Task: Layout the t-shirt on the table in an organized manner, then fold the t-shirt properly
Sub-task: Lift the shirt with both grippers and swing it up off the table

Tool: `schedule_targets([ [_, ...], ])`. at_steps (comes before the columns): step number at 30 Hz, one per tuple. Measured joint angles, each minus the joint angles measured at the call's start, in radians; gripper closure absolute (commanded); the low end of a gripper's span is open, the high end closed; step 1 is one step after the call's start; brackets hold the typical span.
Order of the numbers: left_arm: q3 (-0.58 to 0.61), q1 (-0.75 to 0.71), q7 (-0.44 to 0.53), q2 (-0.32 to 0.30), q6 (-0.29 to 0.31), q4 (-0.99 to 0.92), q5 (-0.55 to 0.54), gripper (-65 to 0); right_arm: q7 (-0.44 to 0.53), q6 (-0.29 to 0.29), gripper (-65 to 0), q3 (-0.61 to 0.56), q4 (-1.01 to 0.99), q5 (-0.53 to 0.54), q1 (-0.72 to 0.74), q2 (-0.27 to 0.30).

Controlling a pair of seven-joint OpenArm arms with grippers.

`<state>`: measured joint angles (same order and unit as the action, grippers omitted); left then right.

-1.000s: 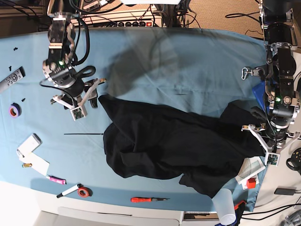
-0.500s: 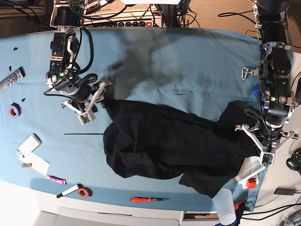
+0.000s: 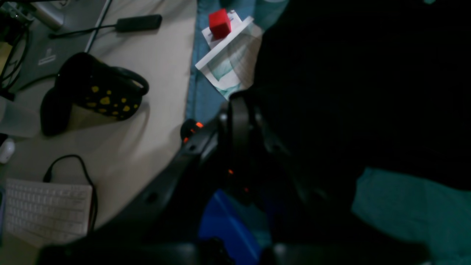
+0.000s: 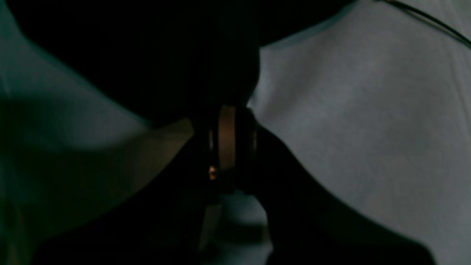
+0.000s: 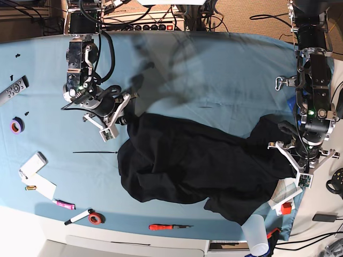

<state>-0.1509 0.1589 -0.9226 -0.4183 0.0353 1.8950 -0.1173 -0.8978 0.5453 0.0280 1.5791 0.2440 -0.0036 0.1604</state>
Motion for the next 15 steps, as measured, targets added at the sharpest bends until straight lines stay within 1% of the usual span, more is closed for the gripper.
schedule_targets([
  [2, 0.0, 0.0, 0.0, 0.0, 0.0, 0.0, 0.0, 0.0, -0.057, -0.003, 0.0, -0.002, 0.076, -0.037, -0.015, 0.0],
  [4, 0.0, 0.0, -0.016, 0.0, 0.0, 0.0, 0.0, 0.0, -0.074, -0.005, 0.0, 0.011, 0.19, -0.04, -0.029, 0.001],
  [7, 0.001, 0.002, -0.057, 0.0, 0.0, 0.0, -0.003, 0.0, -0.063, -0.074, 0.0, 0.061, 0.398, -0.025, 0.02, 0.0],
  [9, 0.0, 0.001, -0.087, 0.0, -0.001, 0.0, -0.037, 0.0, -0.052, -0.098, 0.0, 0.123, 0.525, -0.017, 0.048, 0.0],
  [10, 0.0, -0.001, -0.096, 0.0, 0.0, 0.0, -0.058, 0.0, -0.049, -0.1, 0.0, 0.163, 0.571, -0.016, 0.049, 0.0],
  [11, 0.0, -0.004, -0.098, 0.0, 0.019, 0.0, -0.068, 0.0, -0.05, -0.098, 0.0, 0.202, 0.6, -0.017, 0.043, 0.0],
  [13, 0.002, -0.029, -0.098, 0.001, 0.03, 0.006, -0.068, 0.0, -0.052, -0.097, 0.0, 0.285, 0.623, -0.023, 0.037, -0.009],
  [15, 0.0, -0.07, -0.117, 0.0, 0.034, 0.031, -0.069, 0.0, -0.043, -0.097, 0.0, 0.36, 0.624, -0.002, 0.042, -0.009],
])
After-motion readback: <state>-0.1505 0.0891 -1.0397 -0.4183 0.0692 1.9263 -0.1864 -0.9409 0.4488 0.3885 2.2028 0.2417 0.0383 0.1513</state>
